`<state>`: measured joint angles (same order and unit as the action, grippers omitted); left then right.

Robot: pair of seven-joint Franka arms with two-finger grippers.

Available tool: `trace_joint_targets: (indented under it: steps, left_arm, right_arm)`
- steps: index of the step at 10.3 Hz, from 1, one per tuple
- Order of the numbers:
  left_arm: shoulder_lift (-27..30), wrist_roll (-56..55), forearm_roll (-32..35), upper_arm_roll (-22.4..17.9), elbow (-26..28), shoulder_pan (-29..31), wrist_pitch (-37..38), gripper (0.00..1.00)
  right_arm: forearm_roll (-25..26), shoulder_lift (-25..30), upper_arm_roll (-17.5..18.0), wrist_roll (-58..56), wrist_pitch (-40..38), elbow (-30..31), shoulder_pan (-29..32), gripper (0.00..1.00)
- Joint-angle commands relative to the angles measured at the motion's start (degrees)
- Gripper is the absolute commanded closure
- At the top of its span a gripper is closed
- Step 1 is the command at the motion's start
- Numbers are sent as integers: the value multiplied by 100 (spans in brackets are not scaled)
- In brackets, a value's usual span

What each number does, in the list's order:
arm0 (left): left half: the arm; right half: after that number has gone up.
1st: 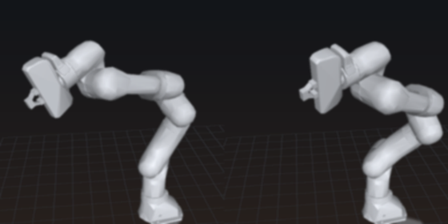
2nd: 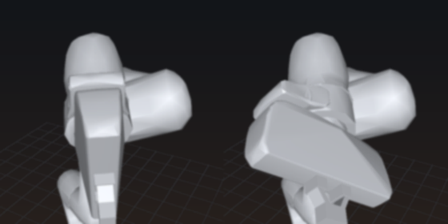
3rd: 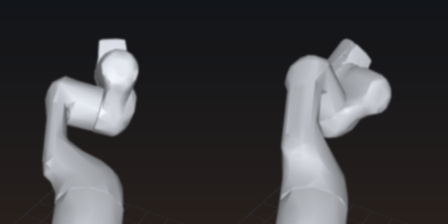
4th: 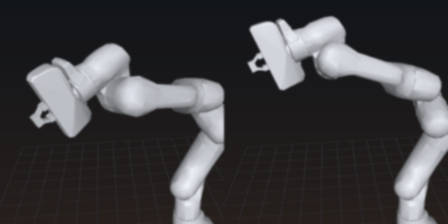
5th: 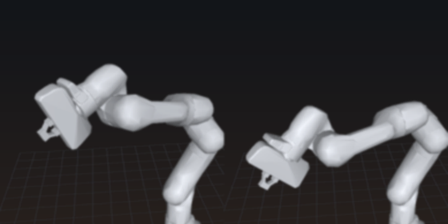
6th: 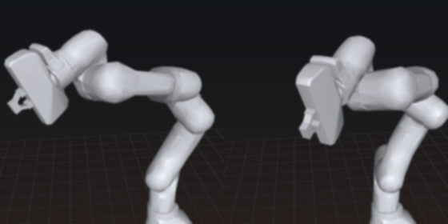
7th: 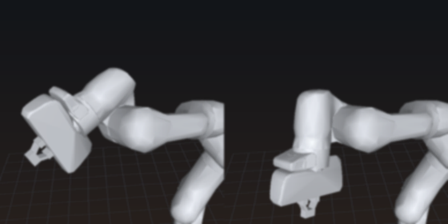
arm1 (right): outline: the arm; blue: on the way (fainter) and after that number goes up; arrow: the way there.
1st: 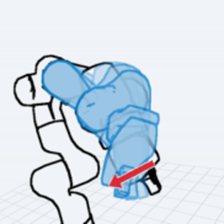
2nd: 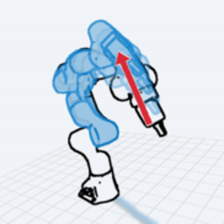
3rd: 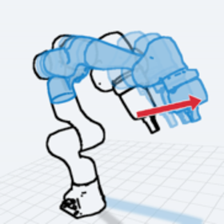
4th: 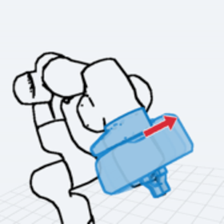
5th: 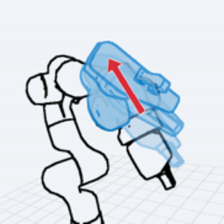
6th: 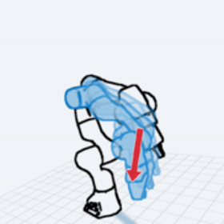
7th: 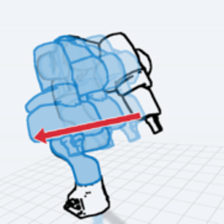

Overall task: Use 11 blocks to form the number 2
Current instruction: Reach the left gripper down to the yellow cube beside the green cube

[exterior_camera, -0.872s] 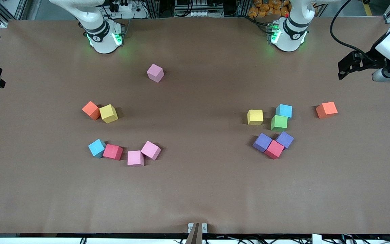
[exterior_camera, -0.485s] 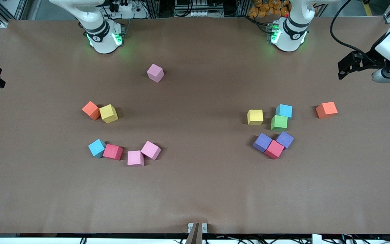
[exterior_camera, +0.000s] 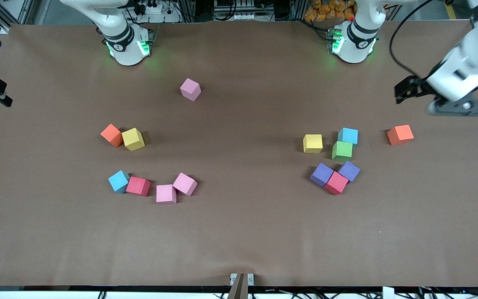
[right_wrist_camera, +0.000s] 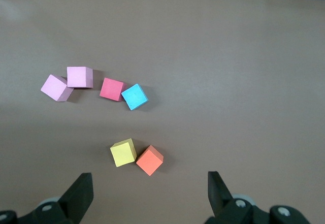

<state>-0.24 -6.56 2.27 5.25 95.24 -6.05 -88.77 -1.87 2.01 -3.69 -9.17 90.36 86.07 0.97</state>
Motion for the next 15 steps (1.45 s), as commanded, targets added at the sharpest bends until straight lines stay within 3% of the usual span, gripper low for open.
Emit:
trace_joint_targets:
  steps: [1, 3, 9, 10, 12, 15]
  left_arm:
    - [94, -405, -17, 203, 862, -10, -796, 0]
    - [-98, -924, -8, 581, 1285, -36, -1429, 0]
    - [-1249, -2989, -17, 802, 1699, -502, -2749, 0]
    - [-1372, -3287, -17, 811, 1978, -615, -3290, 0]
    - [-1513, -3475, 18, 820, 2472, -634, -4128, 0]
    - [-1777, -3475, 326, 838, 2526, -731, -4297, 0]
  right_arm:
    - [-130, -209, -79, 74, -98, -134, -53, 0]
    - [-121, -227, -79, 56, -98, -143, -44, 0]
    - [-121, -245, -79, 47, -98, -143, -9, 0]
    - [-121, -245, -79, 21, -98, -134, -26, 0]
    - [-121, -263, -79, 12, -98, -134, -44, 0]
    - [-121, -411, -62, 3, -89, -143, -53, 0]
